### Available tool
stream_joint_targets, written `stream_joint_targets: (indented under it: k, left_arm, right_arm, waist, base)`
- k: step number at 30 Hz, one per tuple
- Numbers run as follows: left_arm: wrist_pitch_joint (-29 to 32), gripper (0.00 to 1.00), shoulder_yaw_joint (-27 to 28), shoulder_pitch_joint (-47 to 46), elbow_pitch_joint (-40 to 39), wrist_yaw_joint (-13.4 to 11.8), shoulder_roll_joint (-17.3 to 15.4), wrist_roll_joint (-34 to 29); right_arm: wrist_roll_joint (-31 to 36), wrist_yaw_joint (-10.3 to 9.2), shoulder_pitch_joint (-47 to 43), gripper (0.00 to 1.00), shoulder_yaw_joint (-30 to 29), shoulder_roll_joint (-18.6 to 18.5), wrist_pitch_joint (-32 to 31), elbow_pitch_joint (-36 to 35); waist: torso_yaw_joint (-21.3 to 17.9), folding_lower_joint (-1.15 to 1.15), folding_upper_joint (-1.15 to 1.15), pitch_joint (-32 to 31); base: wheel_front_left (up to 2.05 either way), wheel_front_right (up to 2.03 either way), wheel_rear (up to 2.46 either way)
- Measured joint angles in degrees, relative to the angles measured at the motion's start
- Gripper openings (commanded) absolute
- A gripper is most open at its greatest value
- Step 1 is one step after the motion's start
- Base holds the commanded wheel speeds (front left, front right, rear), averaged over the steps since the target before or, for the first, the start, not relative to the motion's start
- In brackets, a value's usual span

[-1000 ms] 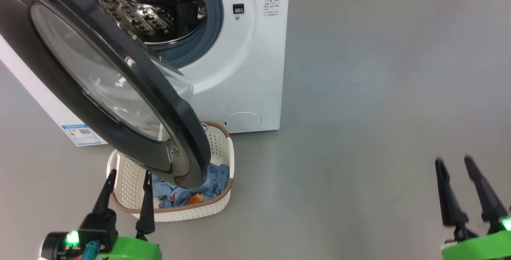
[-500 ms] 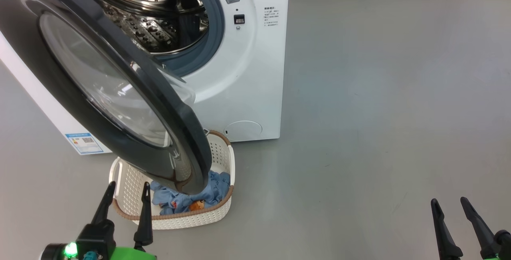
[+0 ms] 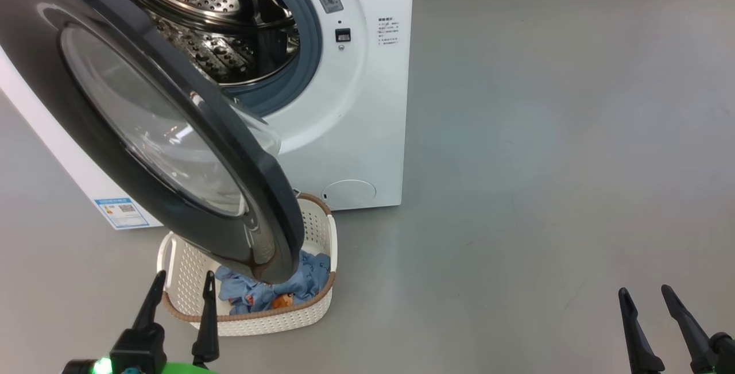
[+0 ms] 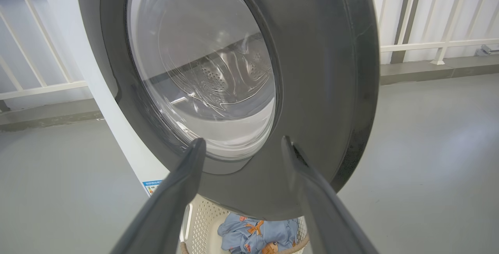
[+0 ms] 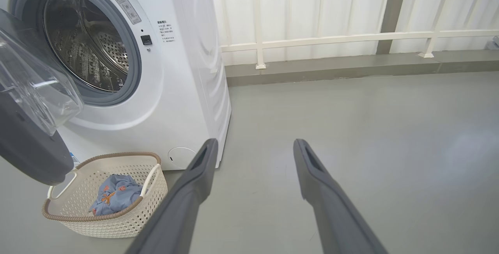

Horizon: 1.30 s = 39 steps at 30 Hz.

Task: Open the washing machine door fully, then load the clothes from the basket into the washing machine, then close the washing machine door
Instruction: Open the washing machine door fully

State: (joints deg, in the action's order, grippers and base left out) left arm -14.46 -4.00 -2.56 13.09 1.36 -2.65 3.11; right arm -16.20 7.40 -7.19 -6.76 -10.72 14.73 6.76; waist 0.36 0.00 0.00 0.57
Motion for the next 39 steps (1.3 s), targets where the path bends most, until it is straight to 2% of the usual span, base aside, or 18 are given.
stream_joint_targets:
  k: [1,2,16,21,26,31,36,39]
  left_arm:
    - [0.00,0.69,0.00,0.00,0.02,0.00,0.01,0.00]
    - [0.00,0.01,0.00,0.00,0.16,0.00,0.01,0.01]
    - [0.00,0.00,1.19,-0.05,1.05,-0.10,0.29,0.80]
    - [0.00,0.00,3.27,-0.60,-0.76,-1.76,0.47,1.03]
    - [-0.01,0.00,6.56,-4.54,-7.60,-4.33,0.45,1.01]
    - [-0.09,0.00,7.05,-10.41,-18.07,-6.12,0.43,-1.11]
    - [-0.35,0.00,3.01,-17.39,-26.40,-5.83,0.45,-2.31]
    - [-0.51,0.00,-1.86,-20.64,-26.98,-4.48,0.51,-2.14]
  right_arm:
    - [0.02,0.00,0.00,1.00,0.02,0.00,0.00,-0.04]
    - [0.05,0.00,0.00,1.00,0.02,0.00,0.00,-0.04]
    - [0.57,0.00,-0.01,1.00,0.33,-0.19,0.00,-0.34]
    - [0.57,0.00,0.00,1.00,0.24,-0.13,0.00,-0.35]
    - [0.57,0.00,0.01,1.00,0.16,-0.05,0.00,-0.34]
    - [0.58,0.00,0.05,1.00,0.30,-0.02,0.00,-0.33]
    - [2.20,0.00,0.09,1.00,0.47,-0.11,0.00,-0.66]
    - [2.40,0.00,0.10,1.00,0.52,-0.12,0.00,-0.99]
  waist:
    - [-0.02,0.00,0.00,0.03]
    - [-0.07,0.00,0.00,0.05]
    - [0.00,0.01,0.00,0.45]
    - [0.22,0.00,0.00,0.58]
    - [0.53,0.00,0.00,1.09]
    - [0.81,0.01,0.00,1.62]
    - [1.11,0.00,0.00,1.90]
    - [1.32,0.00,0.00,1.90]
  base:
    - [0.00,0.00,0.00]
    - [0.00,0.00,0.00]
    - [0.00,0.00,0.00]
    - [0.00,0.00,0.00]
    - [0.00,0.00,0.00]
    - [0.00,0.00,0.00]
    - [0.00,0.00,0.00]
    - [0.00,0.00,0.00]
